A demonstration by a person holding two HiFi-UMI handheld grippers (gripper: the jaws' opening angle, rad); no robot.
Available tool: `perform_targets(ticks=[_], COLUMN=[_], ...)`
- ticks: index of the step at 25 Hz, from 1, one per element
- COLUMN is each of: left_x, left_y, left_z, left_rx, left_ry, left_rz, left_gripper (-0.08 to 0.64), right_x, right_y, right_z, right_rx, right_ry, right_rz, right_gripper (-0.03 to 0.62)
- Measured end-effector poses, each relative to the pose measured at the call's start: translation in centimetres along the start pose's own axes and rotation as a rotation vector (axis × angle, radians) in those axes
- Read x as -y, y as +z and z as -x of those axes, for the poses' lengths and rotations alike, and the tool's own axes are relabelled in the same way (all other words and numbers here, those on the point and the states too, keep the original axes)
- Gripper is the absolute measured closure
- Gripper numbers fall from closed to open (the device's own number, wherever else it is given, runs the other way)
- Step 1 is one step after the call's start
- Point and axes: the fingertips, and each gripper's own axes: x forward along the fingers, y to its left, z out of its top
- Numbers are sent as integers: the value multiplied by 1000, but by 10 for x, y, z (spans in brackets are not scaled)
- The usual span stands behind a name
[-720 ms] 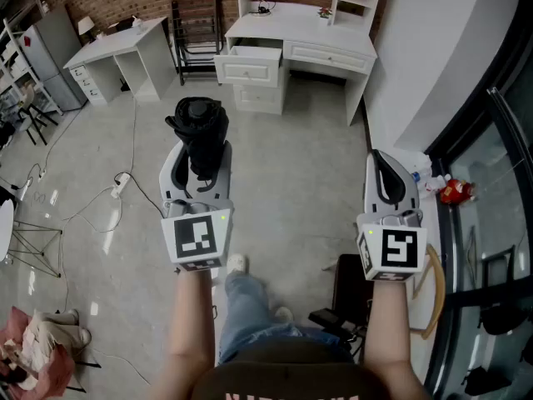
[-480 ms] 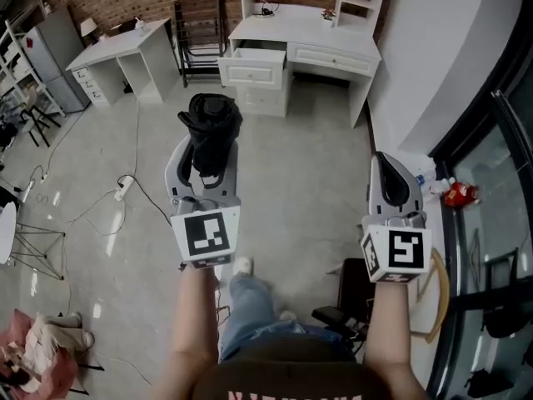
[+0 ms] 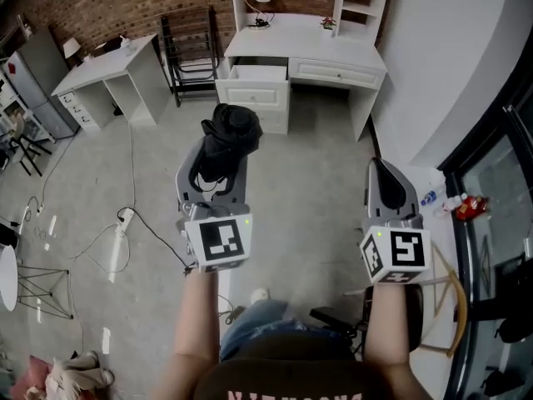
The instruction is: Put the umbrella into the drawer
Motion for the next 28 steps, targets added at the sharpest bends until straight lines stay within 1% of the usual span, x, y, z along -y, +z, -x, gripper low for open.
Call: perform_targets(ticks=[3,7,11,15,19,22,26,28], left_x=[-22,-56,-77,-91,-101,-104,-109,-111], left_y=[-27,-50,-70,-89,-116,-137,-159,-167], left_z=[-39,-78,-114,-153,-204,-261,-348,-392], left_rx=[-2,5,-9,-13,-21,-39,-85,-89], left_ry=[-32,-38,-43,-35,-20,-13,-20,-31], left_rz=[20,30,51,63,60,63,46,67], left_gripper=[321,321,321,321,321,321,321,321], right_x=[-20,-42,-46,-42,-31,-12,11,22], right_y=[-4,-4,-4,-11,-29,-45,-60,-64], right_z=[-47,-96,-137,-184,-245,-307,-397,-442], right_rx=[-2,-17,-33,-37,-26,-24,-40,-43], right_ry=[-13,-11,-14,-23,-21,-15,20,39], right_rz=[3,21,15,33,22,5,1,2], right_gripper=[592,592,592,592,592,592,592,592])
